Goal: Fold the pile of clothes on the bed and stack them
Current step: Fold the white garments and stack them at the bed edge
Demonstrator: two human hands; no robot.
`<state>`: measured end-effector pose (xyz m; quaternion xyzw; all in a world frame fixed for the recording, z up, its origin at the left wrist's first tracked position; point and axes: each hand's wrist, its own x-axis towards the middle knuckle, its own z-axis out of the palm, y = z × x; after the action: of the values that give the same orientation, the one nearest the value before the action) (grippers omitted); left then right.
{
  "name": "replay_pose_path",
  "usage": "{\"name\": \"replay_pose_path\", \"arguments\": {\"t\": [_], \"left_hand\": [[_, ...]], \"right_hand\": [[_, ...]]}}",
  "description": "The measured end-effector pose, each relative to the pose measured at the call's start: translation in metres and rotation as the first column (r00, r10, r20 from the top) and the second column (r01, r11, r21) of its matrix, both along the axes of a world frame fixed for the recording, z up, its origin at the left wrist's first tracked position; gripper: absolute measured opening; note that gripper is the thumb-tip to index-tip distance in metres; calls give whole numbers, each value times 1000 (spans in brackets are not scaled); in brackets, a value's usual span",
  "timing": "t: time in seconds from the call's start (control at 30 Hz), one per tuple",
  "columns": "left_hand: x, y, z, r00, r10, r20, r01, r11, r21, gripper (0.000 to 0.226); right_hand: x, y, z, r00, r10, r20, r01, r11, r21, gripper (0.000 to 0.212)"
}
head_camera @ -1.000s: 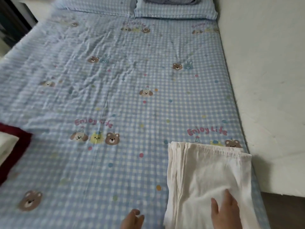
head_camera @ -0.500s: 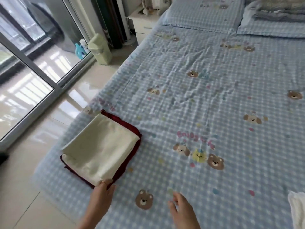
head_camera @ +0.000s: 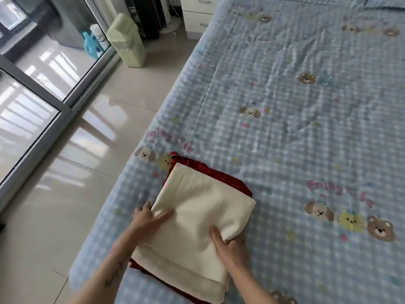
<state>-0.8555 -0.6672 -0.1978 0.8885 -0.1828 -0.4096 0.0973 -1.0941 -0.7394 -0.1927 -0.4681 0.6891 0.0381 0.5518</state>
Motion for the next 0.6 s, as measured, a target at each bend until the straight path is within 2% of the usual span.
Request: {"name": "replay_pose_path", "arguments": {"t": [0.07,0.1,0.17,0.23,0.33,0.5,0.6], "left_hand": [[5,4,-9,995,38,-91,-47,993,-104,90],[4,5,-11,979,69,-194,-103,980,-173,84],[3,7,-12,914,119,-389,-219,949,-225,79],[5,8,-10,878,133,-459,-266,934,-239,79],[5,7,-8,879,126,-460,-267,929,-255,82],[-20,9,4,944,122,-305,-226,915,-335,54],[-53,12,17,936,128,-327,-259,880,-397,54]], "right_hand": [[1,-2,-6,999,-20,41,20,1000,9,67],[2,-2,-8,999,-15,41,14,1000,19,63],[3,-2,-15,999,-37,11,36,999,40,74],[3,-1,-23,995,-95,-8,95,994,56,93],[1,1,-27,977,-201,69,194,977,93,96],[-14,-2,-27,936,-252,248,234,967,97,62],[-38,-9,-18,904,-250,346,252,967,42,53]]}}
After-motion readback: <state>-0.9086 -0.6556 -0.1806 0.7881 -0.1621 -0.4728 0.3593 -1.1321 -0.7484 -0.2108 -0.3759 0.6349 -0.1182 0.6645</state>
